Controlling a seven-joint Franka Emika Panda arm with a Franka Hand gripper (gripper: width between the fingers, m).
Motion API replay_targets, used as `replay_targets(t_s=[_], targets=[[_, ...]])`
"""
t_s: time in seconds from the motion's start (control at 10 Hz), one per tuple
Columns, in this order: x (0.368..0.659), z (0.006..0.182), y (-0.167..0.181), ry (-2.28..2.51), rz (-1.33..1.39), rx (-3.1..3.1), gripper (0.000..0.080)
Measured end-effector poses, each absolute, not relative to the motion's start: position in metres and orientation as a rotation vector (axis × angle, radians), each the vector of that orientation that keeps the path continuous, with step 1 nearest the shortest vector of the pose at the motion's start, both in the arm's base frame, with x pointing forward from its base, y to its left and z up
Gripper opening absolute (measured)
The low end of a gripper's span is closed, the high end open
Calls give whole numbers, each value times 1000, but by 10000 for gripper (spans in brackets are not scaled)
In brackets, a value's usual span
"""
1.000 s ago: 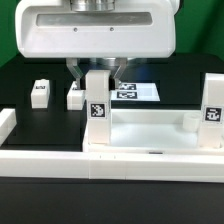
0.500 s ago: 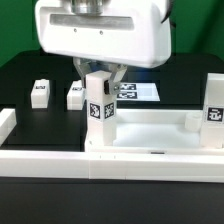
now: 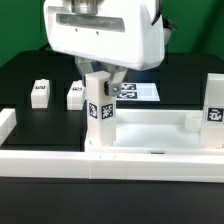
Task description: Assemble desk
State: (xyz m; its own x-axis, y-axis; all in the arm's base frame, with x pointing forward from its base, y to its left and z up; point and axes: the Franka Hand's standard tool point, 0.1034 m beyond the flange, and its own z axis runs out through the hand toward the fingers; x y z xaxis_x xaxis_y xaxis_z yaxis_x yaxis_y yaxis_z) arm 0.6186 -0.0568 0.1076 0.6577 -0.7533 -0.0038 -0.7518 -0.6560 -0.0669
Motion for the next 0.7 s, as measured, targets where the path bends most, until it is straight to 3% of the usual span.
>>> replay_targets(t_s=[0.1,0.2,0.7], targets=[[619,108,-56,1192,-42,-2839,514],[619,108,-56,1076,-45,-2886,606],[619,108,-56,577,-61,-3034,649]])
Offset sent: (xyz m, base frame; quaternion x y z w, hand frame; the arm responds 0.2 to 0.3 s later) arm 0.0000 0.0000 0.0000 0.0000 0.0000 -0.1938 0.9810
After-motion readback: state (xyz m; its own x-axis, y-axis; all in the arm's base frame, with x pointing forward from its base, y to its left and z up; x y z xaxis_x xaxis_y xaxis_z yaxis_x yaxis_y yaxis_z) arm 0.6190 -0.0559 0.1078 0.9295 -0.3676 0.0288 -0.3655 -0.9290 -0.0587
